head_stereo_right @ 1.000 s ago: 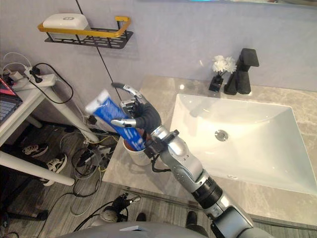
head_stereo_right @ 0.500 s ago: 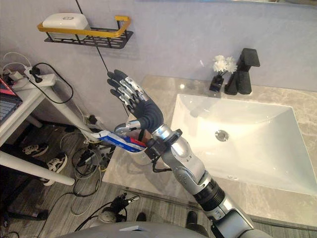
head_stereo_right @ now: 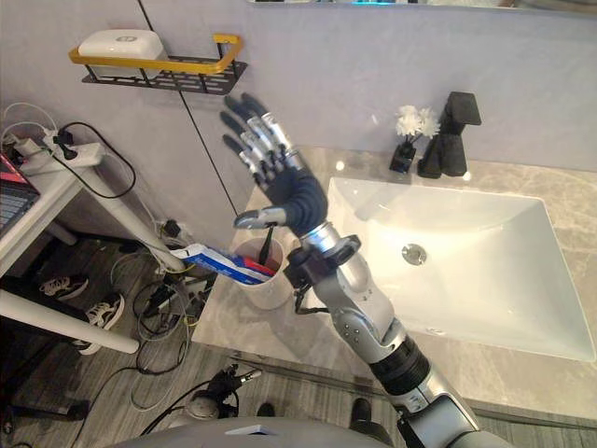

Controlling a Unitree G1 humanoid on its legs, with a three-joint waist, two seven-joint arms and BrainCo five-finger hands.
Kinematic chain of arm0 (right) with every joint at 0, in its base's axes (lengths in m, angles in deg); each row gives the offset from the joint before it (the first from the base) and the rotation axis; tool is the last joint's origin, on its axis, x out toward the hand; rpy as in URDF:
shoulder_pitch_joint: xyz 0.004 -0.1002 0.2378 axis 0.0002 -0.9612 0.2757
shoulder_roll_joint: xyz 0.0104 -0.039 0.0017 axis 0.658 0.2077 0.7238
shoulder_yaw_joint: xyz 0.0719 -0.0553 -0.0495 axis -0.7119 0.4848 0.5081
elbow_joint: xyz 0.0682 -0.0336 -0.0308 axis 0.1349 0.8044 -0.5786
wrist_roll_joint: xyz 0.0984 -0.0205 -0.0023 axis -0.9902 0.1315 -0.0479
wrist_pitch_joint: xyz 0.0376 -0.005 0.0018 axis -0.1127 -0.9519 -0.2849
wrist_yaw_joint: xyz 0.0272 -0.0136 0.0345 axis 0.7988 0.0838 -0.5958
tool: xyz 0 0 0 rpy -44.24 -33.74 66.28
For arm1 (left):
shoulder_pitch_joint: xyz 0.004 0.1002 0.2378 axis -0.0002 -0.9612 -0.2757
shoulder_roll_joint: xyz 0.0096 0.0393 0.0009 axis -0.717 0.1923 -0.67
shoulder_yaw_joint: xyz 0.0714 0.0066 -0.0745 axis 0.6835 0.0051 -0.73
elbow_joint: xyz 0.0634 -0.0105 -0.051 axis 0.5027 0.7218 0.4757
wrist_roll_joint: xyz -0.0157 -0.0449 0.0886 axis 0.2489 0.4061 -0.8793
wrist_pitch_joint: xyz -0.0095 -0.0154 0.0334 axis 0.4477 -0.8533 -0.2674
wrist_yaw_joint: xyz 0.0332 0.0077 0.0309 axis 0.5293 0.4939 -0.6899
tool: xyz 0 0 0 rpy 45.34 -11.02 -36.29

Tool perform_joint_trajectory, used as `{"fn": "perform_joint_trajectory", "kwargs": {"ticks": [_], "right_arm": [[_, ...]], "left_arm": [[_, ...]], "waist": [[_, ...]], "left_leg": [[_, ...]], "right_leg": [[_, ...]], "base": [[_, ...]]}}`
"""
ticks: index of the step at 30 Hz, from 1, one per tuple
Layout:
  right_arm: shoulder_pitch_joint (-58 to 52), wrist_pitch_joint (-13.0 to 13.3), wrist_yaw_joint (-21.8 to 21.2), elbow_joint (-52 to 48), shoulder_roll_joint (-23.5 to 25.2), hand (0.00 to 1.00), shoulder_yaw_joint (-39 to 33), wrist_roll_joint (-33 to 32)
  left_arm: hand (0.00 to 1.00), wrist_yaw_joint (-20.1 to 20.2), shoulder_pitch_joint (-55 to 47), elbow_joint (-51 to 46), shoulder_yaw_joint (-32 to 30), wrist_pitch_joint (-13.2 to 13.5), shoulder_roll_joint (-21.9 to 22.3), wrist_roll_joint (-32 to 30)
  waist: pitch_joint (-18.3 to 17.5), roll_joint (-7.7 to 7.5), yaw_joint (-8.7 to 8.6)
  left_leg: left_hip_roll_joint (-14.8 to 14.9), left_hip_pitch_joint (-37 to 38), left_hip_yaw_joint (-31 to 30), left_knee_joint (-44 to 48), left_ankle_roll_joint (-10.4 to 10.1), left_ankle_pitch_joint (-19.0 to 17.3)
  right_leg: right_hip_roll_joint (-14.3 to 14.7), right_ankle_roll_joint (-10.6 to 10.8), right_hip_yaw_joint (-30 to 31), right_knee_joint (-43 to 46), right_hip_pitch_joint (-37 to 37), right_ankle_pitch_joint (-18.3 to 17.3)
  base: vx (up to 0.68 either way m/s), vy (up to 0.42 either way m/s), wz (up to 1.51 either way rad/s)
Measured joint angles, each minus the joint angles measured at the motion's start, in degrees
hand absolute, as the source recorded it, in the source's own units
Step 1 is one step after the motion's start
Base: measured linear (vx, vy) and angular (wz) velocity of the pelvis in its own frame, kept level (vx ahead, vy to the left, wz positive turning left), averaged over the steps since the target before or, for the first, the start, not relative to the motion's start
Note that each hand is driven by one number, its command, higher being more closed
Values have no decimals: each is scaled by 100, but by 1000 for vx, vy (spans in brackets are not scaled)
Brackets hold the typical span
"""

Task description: Organize washtable

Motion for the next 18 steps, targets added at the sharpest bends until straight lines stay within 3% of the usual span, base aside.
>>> {"fn": "perform_joint_trajectory", "kwargs": {"ticks": [4, 10, 15, 18], "right_arm": [[-62, 233, 195, -202, 3, 0, -748, -387], [-654, 846, 569, -914, -14, 0, -2185, -380], [-1512, 1188, 1078, -1393, 11, 0, -3981, -140], [-1948, 1223, 1750, -1343, 88, 0, -5385, 434]], "left_arm": [[0, -18, 5, 20, 8, 0, 0, -8], [0, -36, 136, 342, -229, -5, -29, -159], [0, -43, 141, 465, -431, -18, -204, -492], [0, -57, 110, 456, -447, -14, -220, -549]], "waist": [[2, 3, -22], [2, 21, -130], [-1, 33, -348], [-12, 64, -485]], "left_leg": [[-1, 47, 73, -7, 16, -10], [2, 95, 201, -20, 40, -25], [7, 134, 484, -89, 41, -32], [7, 136, 594, -130, 35, -35]], "right_leg": [[0, 2, 65, 19, 1, 1], [8, 2, 144, 18, -9, 1], [35, 20, 393, 18, -149, 36], [52, 23, 505, 14, -233, 56]], "base": [[6, 5, -8], [5, 2, -8], [14, 10, -24], [14, 6, -17]]}}
